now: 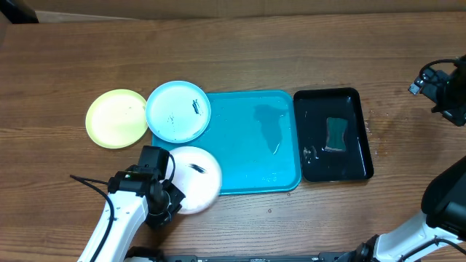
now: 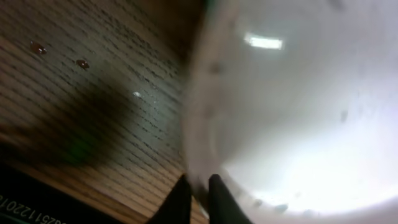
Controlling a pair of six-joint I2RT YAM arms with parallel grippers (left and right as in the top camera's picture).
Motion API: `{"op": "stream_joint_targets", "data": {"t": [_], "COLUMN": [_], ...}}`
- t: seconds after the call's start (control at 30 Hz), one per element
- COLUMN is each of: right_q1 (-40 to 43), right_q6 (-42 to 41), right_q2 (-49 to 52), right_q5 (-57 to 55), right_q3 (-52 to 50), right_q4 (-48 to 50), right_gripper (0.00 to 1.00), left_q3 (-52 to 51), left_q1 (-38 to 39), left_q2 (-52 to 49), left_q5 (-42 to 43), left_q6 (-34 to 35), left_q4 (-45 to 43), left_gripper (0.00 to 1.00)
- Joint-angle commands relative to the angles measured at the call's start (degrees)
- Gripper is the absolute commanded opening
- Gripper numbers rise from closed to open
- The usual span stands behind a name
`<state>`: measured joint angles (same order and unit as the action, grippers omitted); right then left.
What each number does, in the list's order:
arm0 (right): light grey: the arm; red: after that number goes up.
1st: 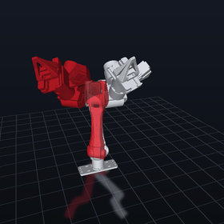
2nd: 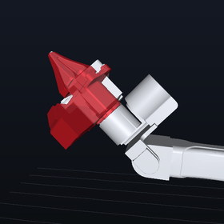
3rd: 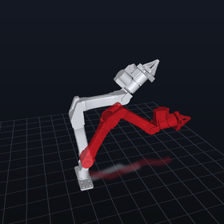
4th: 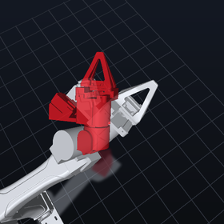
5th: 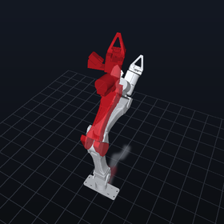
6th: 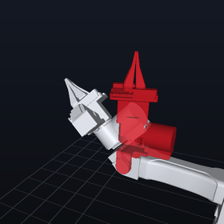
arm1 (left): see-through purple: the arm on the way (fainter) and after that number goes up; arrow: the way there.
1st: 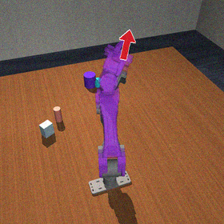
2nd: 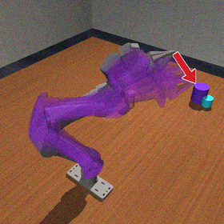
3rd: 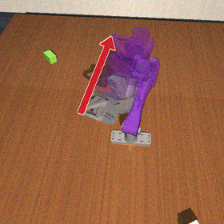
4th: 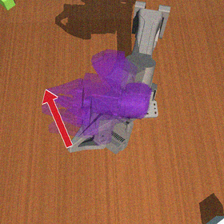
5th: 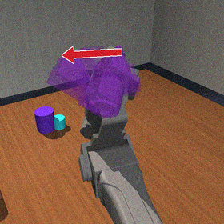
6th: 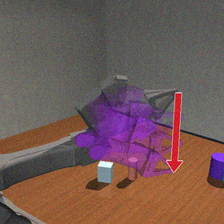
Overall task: Clean dirty plates on tray and stack at the side
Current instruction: 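Grip the lower white plate rim with the left gripper, then slide the white plate toward the tray center with the left gripper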
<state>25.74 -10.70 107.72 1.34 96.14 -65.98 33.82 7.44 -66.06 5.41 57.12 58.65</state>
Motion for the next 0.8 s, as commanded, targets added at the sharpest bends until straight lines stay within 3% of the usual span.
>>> {"op": "stream_joint_targets", "data": {"t": [0.0, 0.27, 0.5, 0.77], "right_q1": [0.0, 0.0, 0.0, 0.0], "right_q6": [-0.5, -0.5, -0.5, -0.5], "right_q2": [-1.2, -1.2, -1.2, -1.2], "right_q5": [0.2, 0.2, 0.2, 0.2], "right_q3": [0.2, 0.2, 0.2, 0.2], "right_q4": [0.3, 0.3, 0.3, 0.3], "right_gripper": [1.00, 1.00, 1.00, 1.00], "left_q3": [-0.3, 0.0, 3.0, 4.0], "left_q1": [-0.3, -0.3, -0.3, 0.0], "left_q2": [-0.3, -0.2, -0.3, -1.2], "left_q5": [0.7, 5.8, 13.4, 15.6], "left_q6": [0.3, -3.8, -9.7, -10.7], "left_q4": [0.0, -1.9, -8.8, -18.3], "left_gripper": [0.04, 0.04, 0.04, 0.04]}}
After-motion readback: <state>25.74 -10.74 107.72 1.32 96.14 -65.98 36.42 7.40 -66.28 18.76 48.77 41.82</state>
